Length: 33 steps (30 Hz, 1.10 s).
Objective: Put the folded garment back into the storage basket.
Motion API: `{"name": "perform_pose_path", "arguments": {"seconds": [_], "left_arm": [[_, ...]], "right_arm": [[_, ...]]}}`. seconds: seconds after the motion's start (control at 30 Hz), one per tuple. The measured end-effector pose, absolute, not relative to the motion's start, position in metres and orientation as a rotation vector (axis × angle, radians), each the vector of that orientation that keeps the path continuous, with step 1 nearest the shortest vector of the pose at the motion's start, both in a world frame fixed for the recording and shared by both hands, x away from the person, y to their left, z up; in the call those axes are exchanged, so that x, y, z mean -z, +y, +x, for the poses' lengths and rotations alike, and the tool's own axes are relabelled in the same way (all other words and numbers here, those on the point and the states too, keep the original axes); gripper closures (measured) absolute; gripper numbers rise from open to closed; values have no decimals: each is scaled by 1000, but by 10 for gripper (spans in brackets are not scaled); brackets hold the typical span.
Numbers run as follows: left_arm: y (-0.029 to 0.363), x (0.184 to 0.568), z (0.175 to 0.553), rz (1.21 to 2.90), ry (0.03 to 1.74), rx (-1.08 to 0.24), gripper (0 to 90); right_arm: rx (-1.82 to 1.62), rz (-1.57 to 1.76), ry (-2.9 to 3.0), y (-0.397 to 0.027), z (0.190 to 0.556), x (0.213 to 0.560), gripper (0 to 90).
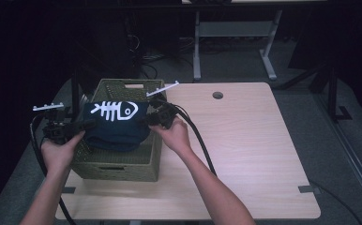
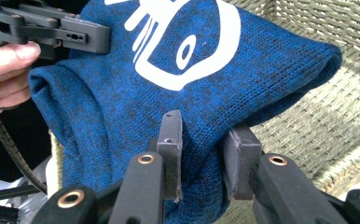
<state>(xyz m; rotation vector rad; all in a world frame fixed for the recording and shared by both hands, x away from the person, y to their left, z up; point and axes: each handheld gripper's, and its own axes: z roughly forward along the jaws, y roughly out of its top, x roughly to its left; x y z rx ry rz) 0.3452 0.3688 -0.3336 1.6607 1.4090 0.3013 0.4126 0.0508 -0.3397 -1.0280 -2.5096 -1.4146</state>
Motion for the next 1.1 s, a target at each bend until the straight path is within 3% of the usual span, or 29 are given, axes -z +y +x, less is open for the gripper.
{"name": "perform_pose_path", "arguments": {"seconds": [1.1], "left_arm": [[373,354,360,1723,1465,-285,641]], "right_arm": [[1322,-1077,-2572,62,421,360,701]]}}
